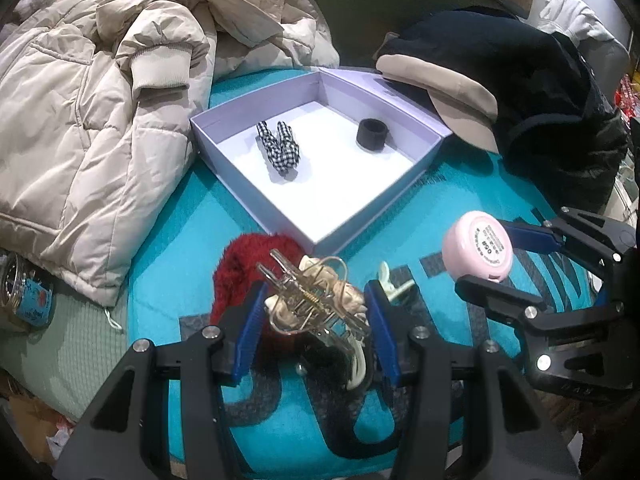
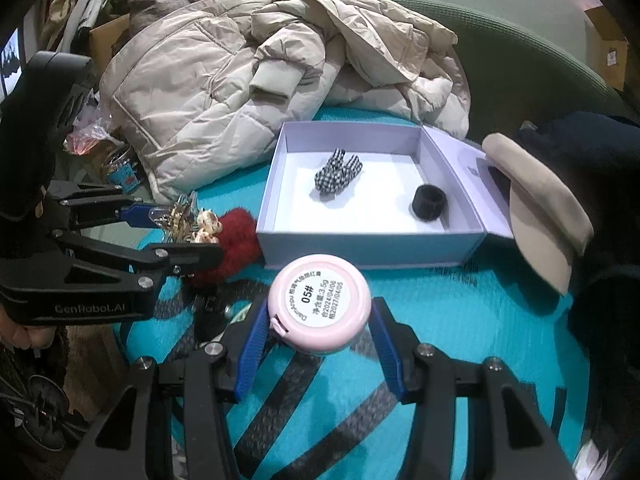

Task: Organize objects
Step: 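Lift and carry the compact and gold clip over the white box, then lower compact and gold clip into the box and open both tools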

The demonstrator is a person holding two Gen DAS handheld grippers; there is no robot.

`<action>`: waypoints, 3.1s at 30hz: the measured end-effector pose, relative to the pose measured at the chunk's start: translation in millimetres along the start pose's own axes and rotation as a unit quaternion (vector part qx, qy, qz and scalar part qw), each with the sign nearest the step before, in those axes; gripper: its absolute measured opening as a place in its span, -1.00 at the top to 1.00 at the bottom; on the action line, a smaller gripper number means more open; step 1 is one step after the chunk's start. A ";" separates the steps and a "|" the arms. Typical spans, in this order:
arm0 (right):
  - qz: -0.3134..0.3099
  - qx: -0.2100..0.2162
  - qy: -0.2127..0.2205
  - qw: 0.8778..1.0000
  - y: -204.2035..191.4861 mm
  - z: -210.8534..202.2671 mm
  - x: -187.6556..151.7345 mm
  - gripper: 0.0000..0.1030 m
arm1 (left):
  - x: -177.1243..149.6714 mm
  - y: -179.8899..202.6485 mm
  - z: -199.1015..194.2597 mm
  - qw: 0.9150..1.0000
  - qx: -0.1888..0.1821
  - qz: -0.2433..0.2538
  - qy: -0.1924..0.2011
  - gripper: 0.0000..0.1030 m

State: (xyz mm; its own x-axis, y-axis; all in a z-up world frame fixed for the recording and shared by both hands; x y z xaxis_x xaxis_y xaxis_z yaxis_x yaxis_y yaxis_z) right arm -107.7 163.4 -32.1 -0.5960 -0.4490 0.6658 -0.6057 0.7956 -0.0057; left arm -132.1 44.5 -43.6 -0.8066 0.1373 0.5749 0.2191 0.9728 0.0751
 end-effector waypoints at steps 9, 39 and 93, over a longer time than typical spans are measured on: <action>-0.005 0.002 0.011 1.000 17.3 16.5 31.3 0.01 | 37.1 -7.4 13.8 1.000 -0.001 0.000 0.011 0.07; 0.006 0.004 0.033 0.999 67.4 84.9 119.0 0.01 | 141.2 -47.8 79.0 0.999 0.025 0.010 0.031 0.07; 0.046 -0.023 -0.048 0.998 96.4 142.1 106.5 -0.07 | 159.4 -55.4 131.0 0.997 0.058 0.024 -0.043 -0.03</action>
State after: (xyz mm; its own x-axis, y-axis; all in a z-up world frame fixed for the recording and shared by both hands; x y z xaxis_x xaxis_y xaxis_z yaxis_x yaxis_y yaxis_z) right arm -304.5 134.5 -67.8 -0.6962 -0.4089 0.5900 -0.5236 0.8515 -0.0276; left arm -344.8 37.0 -62.8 -0.8419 0.1939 0.5036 0.1969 0.9793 -0.0478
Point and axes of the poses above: each gripper's, at about its wrist camera, not at the fingertips, and z roughly the way its jaws point, y to its right, x to its top, the point moved 4 cm from there along z, roughly the way its jaws point, and after that the axes turned 2 degrees about y, right-handed, at the moved point
